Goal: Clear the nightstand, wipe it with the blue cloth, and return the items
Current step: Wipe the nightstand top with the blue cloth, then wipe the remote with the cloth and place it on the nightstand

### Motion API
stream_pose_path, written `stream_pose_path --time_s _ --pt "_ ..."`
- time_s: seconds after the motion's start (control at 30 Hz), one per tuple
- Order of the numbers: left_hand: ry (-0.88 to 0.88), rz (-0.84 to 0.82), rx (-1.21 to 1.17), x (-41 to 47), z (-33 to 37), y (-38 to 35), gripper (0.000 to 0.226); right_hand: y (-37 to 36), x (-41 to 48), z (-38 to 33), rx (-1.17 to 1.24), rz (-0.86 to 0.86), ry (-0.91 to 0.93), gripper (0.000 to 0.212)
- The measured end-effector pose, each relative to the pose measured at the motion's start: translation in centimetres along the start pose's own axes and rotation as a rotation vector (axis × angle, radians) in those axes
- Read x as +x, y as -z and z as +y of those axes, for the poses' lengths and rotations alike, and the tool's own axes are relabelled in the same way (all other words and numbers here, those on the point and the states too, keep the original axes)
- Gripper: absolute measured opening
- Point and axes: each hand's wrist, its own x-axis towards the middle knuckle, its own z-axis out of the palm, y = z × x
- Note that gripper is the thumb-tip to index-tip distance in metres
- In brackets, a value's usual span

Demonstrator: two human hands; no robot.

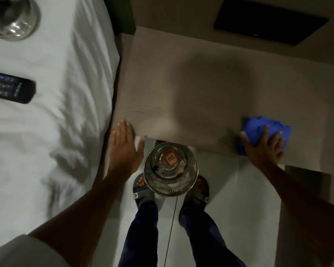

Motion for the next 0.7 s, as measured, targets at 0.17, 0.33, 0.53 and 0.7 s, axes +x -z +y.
stream_pose_path --time_s 0.17,0.33,0.53,0.7 --pt "-0.246 0.129 -0.144 -1.2 1.4 5.4 0.06 -5.1 -6.7 -7.1 -0.38 -0.342 0.509 0.123" --pt "-0.347 0.34 -0.285 0.1 4.5 8.8 0.043 -3.9 -7.2 -7.3 -0.451 -0.292 0.534 0.065" --pt "0.315 0.652 -0.375 2.4 -2.0 16.9 0.042 1.5 -9.0 -15.0 -0.074 -0.095 0.589 0.051" --pt "0.994 0.281 -0.94 6.4 -4.6 19.8 0.094 5.3 -9.4 -20.5 0.008 -0.125 0.682 0.044"
